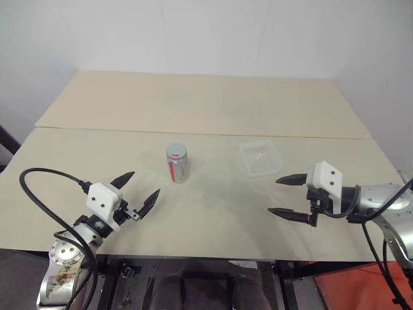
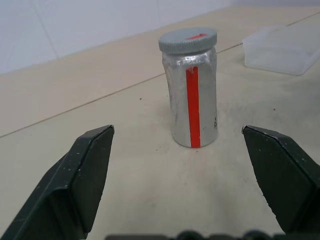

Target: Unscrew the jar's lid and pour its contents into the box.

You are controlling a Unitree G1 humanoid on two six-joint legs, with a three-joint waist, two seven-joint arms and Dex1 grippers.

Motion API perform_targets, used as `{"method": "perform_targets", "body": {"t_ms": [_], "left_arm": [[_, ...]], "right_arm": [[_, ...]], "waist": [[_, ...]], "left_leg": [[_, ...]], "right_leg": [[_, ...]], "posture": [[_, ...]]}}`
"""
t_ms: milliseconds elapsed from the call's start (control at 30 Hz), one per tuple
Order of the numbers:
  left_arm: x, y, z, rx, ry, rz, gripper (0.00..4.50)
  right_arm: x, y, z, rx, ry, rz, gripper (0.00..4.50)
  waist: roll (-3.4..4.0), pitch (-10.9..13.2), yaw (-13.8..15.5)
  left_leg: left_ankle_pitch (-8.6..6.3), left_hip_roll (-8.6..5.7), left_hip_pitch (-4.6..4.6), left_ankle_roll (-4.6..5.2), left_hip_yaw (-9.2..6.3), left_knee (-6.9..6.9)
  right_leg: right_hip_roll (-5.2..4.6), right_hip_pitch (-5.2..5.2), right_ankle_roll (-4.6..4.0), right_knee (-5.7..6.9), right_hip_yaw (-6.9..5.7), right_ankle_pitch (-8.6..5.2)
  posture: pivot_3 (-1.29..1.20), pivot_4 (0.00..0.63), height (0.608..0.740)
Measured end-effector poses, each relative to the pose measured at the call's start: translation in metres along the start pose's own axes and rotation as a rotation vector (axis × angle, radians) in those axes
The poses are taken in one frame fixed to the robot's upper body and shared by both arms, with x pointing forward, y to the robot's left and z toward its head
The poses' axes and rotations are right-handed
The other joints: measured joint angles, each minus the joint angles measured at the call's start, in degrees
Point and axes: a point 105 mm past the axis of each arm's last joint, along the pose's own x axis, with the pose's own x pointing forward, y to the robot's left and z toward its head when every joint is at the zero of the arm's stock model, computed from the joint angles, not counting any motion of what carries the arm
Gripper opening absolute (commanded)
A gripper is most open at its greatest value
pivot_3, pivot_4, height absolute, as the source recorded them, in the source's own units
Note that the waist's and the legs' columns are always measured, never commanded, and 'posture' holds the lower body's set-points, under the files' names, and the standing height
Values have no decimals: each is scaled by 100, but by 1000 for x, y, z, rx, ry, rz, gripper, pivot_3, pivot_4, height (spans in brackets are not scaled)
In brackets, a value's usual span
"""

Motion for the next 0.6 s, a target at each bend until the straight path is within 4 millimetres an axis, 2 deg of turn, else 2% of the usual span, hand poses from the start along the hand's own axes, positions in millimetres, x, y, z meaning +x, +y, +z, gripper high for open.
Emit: {"method": "perform_targets", "body": {"t_ms": [400,467,600], "left_arm": [[4,2,2,-11,-11,-3,4456],[9,2,1,-26,-19,0,4456],[25,-10,-1,-48,-33,-31,4456]], "right_arm": [[1,-2,2,-1,-9,-20,4500],[2,-2,3,1,-12,-28,4500],[3,-1,5,0,-20,-42,4500]], "waist": [[0,0,3],[0,0,10],[0,0,9]], "left_leg": [[0,0,0,0,0,0],[0,-1,0,0,-1,0],[0,-3,-1,0,-1,1]], "right_leg": [[0,0,0,0,0,0],[0,2,1,0,0,0],[0,2,1,-1,0,0]], "posture": [[0,150,740],[0,150,740],[0,150,740]]}}
